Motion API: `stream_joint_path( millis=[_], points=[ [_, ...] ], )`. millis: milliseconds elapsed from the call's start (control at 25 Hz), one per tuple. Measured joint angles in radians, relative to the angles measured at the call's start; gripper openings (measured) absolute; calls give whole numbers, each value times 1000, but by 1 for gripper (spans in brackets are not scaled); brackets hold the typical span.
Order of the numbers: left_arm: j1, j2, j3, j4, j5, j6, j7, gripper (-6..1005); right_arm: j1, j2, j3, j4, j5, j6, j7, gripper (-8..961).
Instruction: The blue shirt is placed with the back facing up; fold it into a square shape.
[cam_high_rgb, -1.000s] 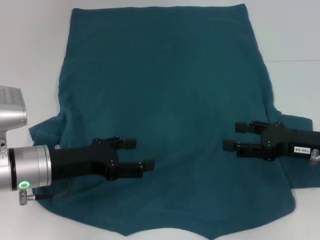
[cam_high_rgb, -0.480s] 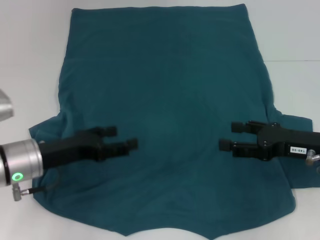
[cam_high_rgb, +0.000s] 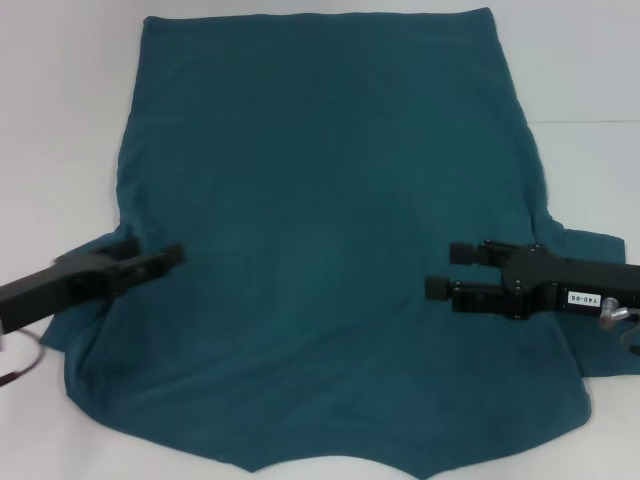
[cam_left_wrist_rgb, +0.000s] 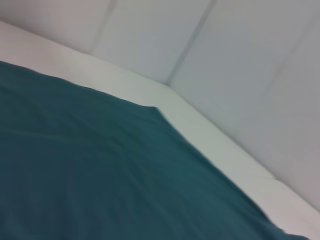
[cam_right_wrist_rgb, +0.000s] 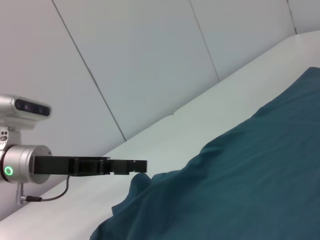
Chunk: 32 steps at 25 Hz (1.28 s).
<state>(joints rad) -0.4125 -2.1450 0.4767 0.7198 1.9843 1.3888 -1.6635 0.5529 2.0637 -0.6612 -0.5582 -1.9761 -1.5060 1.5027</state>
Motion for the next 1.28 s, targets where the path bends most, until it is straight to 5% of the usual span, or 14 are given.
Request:
stream_joint_path(
  millis=[520, 1280],
  points=[
    [83, 2, -115, 75, 34, -42, -19, 933, 13, 12, 0, 0, 4, 8, 3, 900],
    [55, -6, -18, 27, 90, -223, -10, 932, 9, 16, 0, 0, 3, 8, 4, 899]
  ],
)
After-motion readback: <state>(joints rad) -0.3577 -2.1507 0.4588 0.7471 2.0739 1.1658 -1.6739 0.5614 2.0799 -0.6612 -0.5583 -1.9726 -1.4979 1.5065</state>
